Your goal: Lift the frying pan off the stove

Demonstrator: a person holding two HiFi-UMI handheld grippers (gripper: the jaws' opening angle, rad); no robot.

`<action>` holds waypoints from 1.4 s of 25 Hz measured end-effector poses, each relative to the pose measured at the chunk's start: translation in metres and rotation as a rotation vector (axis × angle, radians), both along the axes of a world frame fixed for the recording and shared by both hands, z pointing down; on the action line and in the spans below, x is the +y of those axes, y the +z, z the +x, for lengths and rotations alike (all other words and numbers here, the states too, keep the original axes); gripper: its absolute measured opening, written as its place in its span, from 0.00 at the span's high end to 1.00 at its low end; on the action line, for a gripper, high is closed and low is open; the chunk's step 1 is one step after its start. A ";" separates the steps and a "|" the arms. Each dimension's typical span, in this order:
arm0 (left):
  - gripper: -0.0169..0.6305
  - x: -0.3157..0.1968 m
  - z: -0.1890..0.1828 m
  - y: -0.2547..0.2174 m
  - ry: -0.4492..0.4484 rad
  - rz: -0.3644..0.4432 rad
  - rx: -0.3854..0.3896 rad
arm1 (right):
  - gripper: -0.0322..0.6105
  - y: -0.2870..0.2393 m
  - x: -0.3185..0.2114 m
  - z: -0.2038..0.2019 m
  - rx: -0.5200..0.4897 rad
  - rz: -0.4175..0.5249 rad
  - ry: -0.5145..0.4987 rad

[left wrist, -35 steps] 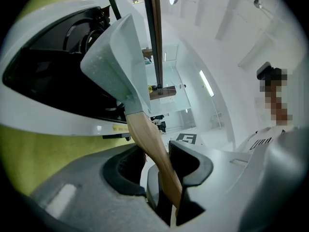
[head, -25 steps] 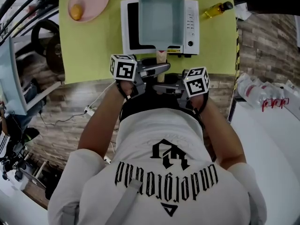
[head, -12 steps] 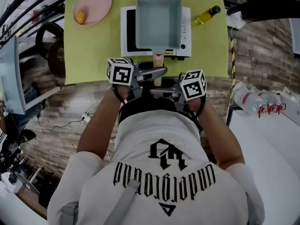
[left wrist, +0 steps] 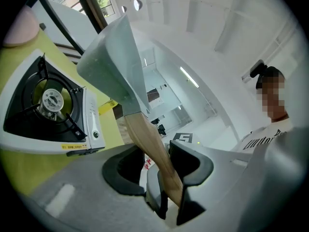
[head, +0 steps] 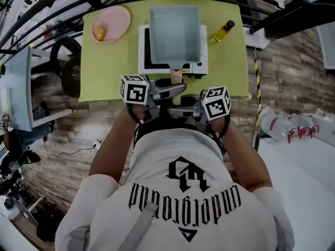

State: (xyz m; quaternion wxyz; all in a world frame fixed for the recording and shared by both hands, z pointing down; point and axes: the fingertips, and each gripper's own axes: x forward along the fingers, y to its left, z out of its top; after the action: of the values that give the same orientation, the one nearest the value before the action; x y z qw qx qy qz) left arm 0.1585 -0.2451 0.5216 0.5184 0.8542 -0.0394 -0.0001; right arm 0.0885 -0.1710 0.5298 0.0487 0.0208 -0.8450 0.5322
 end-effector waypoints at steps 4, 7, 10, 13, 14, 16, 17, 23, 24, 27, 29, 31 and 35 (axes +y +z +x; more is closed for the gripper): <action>0.70 0.010 0.001 -0.015 -0.007 0.033 -0.005 | 0.75 -0.013 0.010 0.001 -0.012 0.030 -0.005; 0.70 0.015 0.000 -0.025 -0.021 0.060 -0.016 | 0.74 -0.022 0.016 0.001 -0.014 0.051 -0.022; 0.70 0.024 -0.002 -0.031 -0.038 0.072 -0.012 | 0.74 -0.029 0.026 0.000 -0.028 0.061 -0.035; 0.70 0.033 -0.004 -0.035 -0.044 0.073 -0.018 | 0.75 -0.035 0.036 -0.001 -0.048 0.064 -0.039; 0.70 0.036 -0.005 -0.036 -0.043 0.073 -0.020 | 0.75 -0.036 0.039 -0.002 -0.053 0.064 -0.040; 0.70 0.043 -0.007 -0.039 -0.040 0.073 -0.018 | 0.74 -0.039 0.045 -0.005 -0.061 0.065 -0.038; 0.70 0.046 -0.009 -0.041 -0.037 0.074 -0.016 | 0.74 -0.040 0.048 -0.007 -0.061 0.066 -0.036; 0.70 0.062 -0.024 -0.053 -0.010 0.100 0.006 | 0.75 -0.049 0.061 -0.026 -0.054 0.087 -0.013; 0.70 0.064 -0.029 -0.056 -0.006 0.104 0.007 | 0.75 -0.052 0.063 -0.030 -0.059 0.088 -0.008; 0.70 0.072 -0.045 -0.064 0.007 0.119 -0.002 | 0.75 -0.062 0.069 -0.048 -0.070 0.090 0.005; 0.70 0.077 -0.058 -0.065 0.020 0.126 -0.009 | 0.75 -0.062 0.074 -0.062 -0.064 0.096 0.013; 0.70 0.082 -0.072 -0.063 0.033 0.128 -0.018 | 0.75 -0.060 0.078 -0.078 -0.056 0.100 0.027; 0.70 0.097 -0.110 -0.064 0.061 0.122 -0.017 | 0.75 -0.061 0.090 -0.117 -0.064 0.111 0.061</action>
State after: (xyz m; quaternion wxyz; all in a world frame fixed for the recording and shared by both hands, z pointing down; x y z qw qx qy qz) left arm 0.0489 -0.1478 0.4573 0.4649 0.8850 -0.0176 0.0204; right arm -0.0284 -0.0808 0.4692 0.0044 0.0320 -0.8733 0.4860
